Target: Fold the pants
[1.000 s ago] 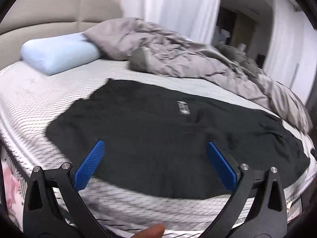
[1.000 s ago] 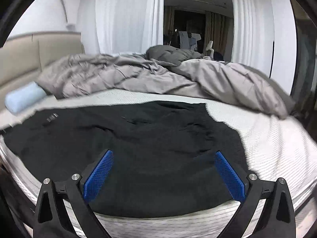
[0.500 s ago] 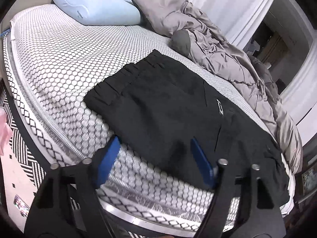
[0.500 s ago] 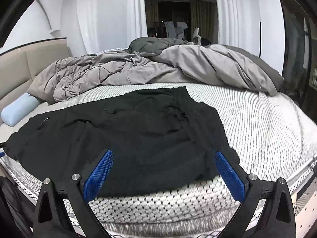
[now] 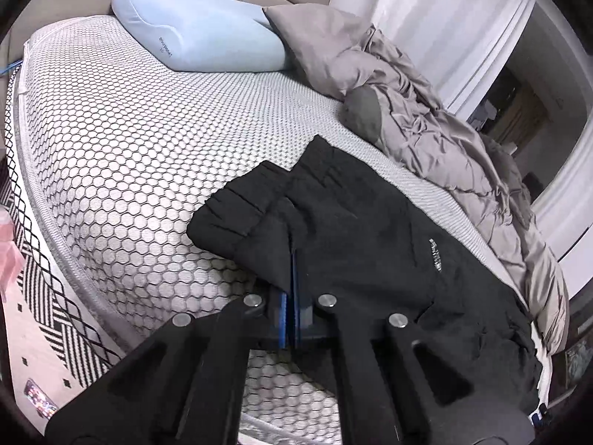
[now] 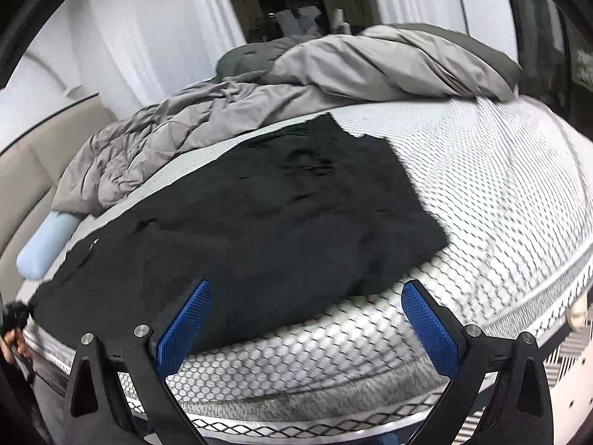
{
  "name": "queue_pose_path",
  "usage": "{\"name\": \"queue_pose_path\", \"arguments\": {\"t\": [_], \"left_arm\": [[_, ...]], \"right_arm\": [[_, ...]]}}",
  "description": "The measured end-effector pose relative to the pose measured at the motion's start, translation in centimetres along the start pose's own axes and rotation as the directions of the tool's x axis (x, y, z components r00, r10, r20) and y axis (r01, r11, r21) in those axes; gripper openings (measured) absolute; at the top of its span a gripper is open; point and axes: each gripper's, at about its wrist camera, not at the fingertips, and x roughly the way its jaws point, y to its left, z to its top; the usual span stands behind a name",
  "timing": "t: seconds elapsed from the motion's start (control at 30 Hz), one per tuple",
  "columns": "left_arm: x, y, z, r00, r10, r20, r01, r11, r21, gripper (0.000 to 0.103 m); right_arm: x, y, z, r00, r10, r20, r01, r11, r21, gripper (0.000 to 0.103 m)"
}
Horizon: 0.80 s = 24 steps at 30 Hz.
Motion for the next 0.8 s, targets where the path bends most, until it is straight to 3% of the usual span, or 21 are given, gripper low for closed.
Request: {"name": "queue_pose_path", "arguments": {"t": [0.07, 0.2, 0.23, 0.3, 0.33, 0.37, 0.5, 0.6, 0.67, 0.7, 0.77, 0.8], "left_arm": [[0.0, 0.1, 0.0, 1.0, 0.001, -0.004, -0.001, 1.0, 0.009, 0.0], [-0.2, -0.5, 0.1, 1.0, 0.015, 0.004, -0.015, 0.999, 0.033, 0.0], [-0.1, -0.8, 0.0, 1.0, 0.022, 0.007, -0.022, 0.999, 0.039, 0.0], [0.4, -1.5, 0.1, 1.0, 0.028, 0.008, -0.028, 0.999, 0.045, 0.0], [0.4, -1.5, 0.2, 1.0, 0.026, 0.002, -0.026, 0.999, 0.042, 0.0], [0.4, -1.5, 0.1, 1.0, 0.024, -0.004, -0.024, 0.999, 0.037, 0.0], [-0.7, -1.3, -0.6, 1.0, -0.009, -0.03, 0.011, 0.999, 0.044, 0.0], [0.7, -0.8, -1.3, 0.994, 0.002, -0.108, 0.002, 0.999, 0.035, 0.001], [1.6, -0.2, -1.1, 0.988, -0.034, -0.152, 0.031, 0.999, -0.022, 0.002], [1.6, 0.0, -0.9, 0.988, -0.049, -0.149, 0.044, 0.998, -0.035, 0.003], [1.9, 0.1, -0.4, 0.987, -0.063, -0.147, 0.055, 0.997, -0.055, 0.005], [2.2, 0.3, -0.2, 0.986, -0.066, -0.15, 0.057, 0.996, -0.068, 0.006]], "right_arm": [[0.8, -1.4, 0.5, 0.998, 0.056, -0.022, -0.054, 0.994, 0.1, 0.103], [3.7, -4.8, 1.8, 0.976, 0.218, -0.013, -0.202, 0.922, 0.329, 0.096], [4.5, -5.8, 2.1, 0.972, 0.235, 0.0, -0.217, 0.896, 0.387, 0.088], [6.0, -7.2, 2.5, 0.98, 0.198, -0.016, -0.166, 0.863, 0.477, 0.057], [6.6, -7.4, 2.8, 0.988, 0.143, -0.054, -0.101, 0.874, 0.474, 0.032], [6.3, -7.3, 2.9, 0.991, 0.119, -0.054, -0.082, 0.886, 0.456, 0.017], [1.6, -6.2, 3.2, 0.999, 0.037, 0.033, -0.046, 0.94, 0.338, 0.013], [1.0, -7.2, 2.4, 1.0, -0.006, -0.012, 0.01, 0.936, 0.351, 0.014], [2.1, -7.6, 1.6, 0.996, 0.044, -0.074, -0.012, 0.922, 0.387, 0.019], [2.2, -7.9, 1.3, 0.994, 0.08, -0.069, -0.044, 0.906, 0.422, 0.022], [1.6, -8.0, 0.4, 0.99, 0.138, -0.017, -0.115, 0.883, 0.455, 0.042], [1.4, -8.0, 0.3, 0.989, 0.144, 0.012, -0.134, 0.88, 0.457, 0.046]]}}
